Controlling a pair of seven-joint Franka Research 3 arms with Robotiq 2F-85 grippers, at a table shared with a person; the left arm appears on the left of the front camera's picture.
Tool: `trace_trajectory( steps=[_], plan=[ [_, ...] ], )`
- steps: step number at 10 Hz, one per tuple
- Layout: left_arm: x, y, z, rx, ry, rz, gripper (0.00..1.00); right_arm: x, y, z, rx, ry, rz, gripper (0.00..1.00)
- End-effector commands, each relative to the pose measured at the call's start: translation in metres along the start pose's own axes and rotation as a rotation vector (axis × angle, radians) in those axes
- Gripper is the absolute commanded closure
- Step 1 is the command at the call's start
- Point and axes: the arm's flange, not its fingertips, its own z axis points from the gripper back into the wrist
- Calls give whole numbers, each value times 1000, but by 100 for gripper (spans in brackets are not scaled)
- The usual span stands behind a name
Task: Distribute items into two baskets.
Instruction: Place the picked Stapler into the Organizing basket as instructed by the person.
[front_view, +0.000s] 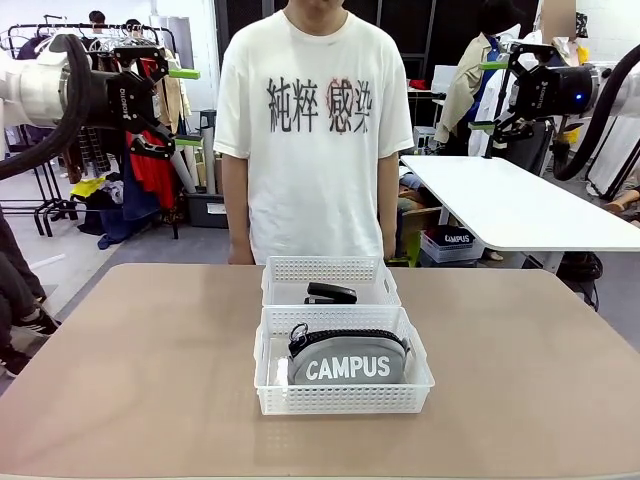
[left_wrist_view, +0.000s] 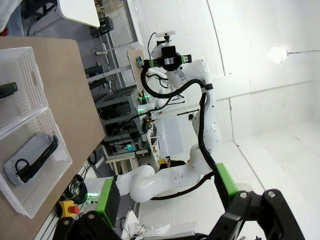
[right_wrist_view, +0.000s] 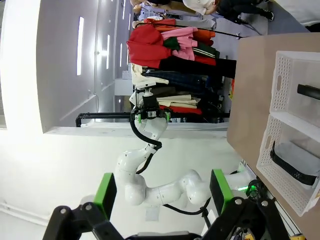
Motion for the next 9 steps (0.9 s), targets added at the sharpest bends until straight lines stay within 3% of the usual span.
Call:
trace_trajectory(
  steps=[1, 9],
  plan=[
    [0, -3, 0, -16, -3, 6, 0, -1, 2, -1, 2, 1, 10, 0],
    [0, -3, 0, -16, -3, 6, 0, -1, 2, -1, 2, 1, 10, 0]
  ],
)
